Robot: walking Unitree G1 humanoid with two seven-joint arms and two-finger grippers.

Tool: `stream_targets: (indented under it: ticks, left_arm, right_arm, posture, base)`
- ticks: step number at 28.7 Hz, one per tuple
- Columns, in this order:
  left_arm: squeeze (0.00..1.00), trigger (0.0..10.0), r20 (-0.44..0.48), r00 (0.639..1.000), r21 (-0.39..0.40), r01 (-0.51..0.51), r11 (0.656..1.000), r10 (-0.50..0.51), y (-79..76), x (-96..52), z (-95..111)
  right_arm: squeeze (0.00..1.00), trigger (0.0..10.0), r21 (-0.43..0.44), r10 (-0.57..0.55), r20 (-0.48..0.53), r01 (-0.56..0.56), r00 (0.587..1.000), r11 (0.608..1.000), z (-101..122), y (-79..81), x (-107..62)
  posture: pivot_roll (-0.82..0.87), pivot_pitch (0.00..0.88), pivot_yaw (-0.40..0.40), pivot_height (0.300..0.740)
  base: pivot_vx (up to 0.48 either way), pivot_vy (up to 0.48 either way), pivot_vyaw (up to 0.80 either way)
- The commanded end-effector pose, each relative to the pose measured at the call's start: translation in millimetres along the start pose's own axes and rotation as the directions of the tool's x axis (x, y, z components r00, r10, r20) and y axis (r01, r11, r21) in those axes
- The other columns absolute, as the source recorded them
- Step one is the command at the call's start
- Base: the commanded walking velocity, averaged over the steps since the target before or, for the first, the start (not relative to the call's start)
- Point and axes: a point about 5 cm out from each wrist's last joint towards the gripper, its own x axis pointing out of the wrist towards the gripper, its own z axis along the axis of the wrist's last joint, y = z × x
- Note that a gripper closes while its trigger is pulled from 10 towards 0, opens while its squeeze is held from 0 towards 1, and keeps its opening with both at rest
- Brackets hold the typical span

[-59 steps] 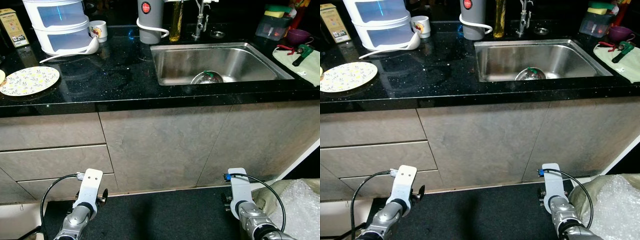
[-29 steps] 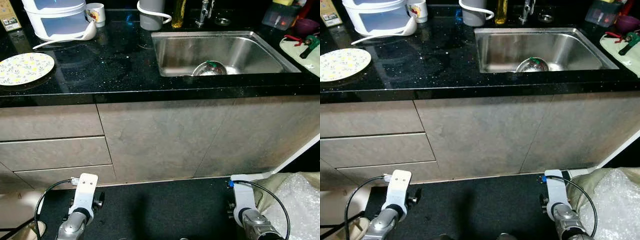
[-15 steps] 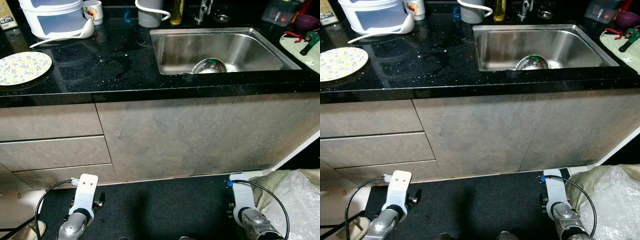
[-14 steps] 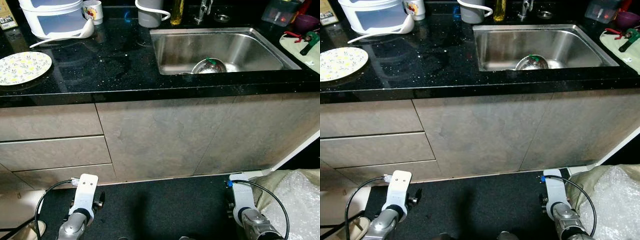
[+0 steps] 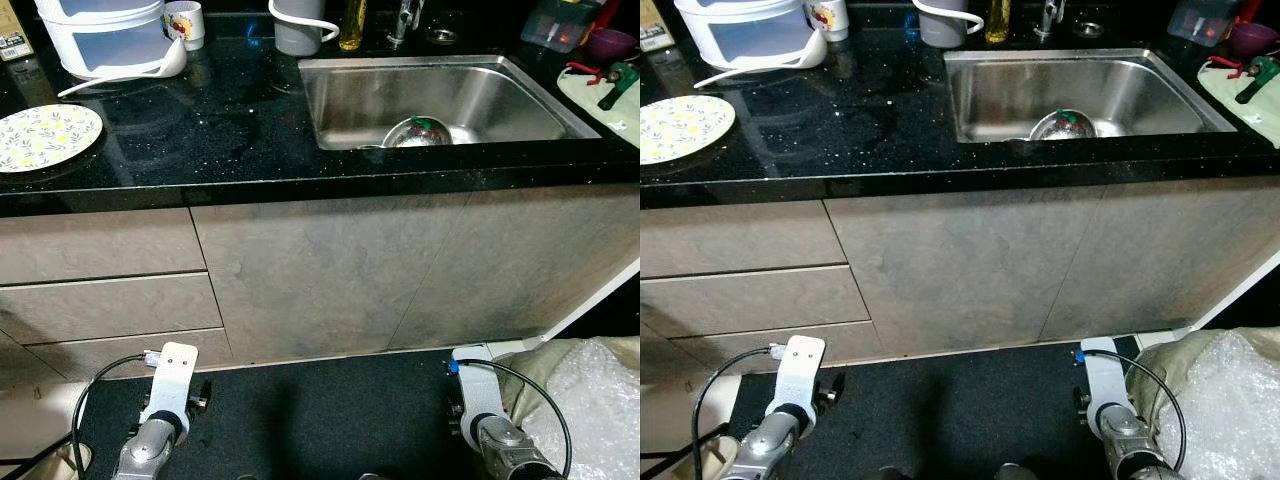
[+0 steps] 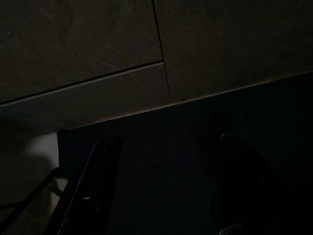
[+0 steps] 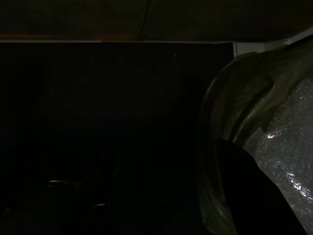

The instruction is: Kitchen organization

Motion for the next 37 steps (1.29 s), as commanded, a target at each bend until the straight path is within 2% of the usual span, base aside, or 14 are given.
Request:
stream_targets:
  ticks: [1,11,37]
  left_arm:
    - [0.00,10.0,-0.029,1.000,0.011,-0.003,1.000,0.003,3.0,-1.8,-5.3]
    - [0.00,10.0,-0.030,0.999,0.008,-0.017,1.000,0.017,4.7,-0.1,-2.8]
    - [0.00,10.0,-0.033,0.999,0.015,-0.017,1.000,0.018,7.3,0.2,-2.7]
  right_arm:
    - [0.00,10.0,-0.012,0.005,0.006,-0.005,1.000,1.000,2.0,2.6,0.5]
    - [0.00,10.0,-0.024,0.011,0.007,-0.011,1.000,1.000,4.3,3.5,1.1]
    - [0.00,10.0,-0.017,0.014,0.015,-0.014,1.000,1.000,6.0,4.6,1.3]
  posture:
    - [-0.02,0.076,-0.016,0.740]
    - [0.00,0.076,-0.036,0.740]
    - [-0.02,0.086,-0.026,0.740]
  base:
    - [0.000,0.000,0.00]
    - [0.000,0.000,0.00]
    - [0.000,0.000,0.00]
